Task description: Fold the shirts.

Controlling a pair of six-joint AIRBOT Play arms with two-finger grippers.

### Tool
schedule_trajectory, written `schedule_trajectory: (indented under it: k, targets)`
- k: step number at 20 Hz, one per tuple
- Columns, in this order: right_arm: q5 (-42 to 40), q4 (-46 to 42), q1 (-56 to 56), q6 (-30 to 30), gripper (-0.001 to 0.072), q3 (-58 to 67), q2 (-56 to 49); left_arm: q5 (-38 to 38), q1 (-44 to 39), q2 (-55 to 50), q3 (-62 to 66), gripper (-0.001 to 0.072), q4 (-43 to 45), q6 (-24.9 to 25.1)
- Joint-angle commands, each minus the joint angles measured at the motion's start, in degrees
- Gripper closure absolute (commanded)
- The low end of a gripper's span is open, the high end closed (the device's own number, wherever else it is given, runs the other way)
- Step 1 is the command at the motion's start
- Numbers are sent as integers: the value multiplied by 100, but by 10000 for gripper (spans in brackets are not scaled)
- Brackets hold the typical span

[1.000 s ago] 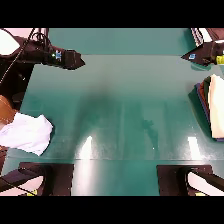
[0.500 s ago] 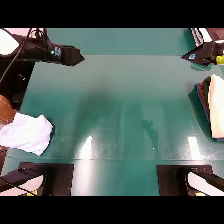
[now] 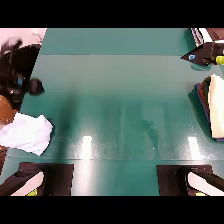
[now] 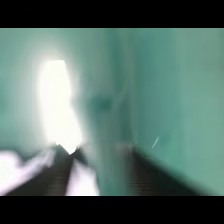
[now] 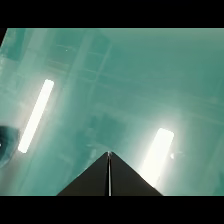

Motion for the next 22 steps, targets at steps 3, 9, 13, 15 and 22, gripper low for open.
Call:
schedule_trajectory:
  k: [3,9,13,15,22]
  targets:
    - [0,0,4,2,695,4,4,466,629,308,-2308,155,485,-122]
    - [-4,0,2,2,694,4,4,966,629,308,-2977,651,533,-557]
    - [-63,39,2,2,694,7,9,647,629,310,-2557,687,527,-564]
    - [-278,378,-87,2,695,7,94,142,627,317,-1598,687,389,-544]
    - [-1661,931,-398,2,695,7,748,-629,-560,315,2640,688,-400,-398]
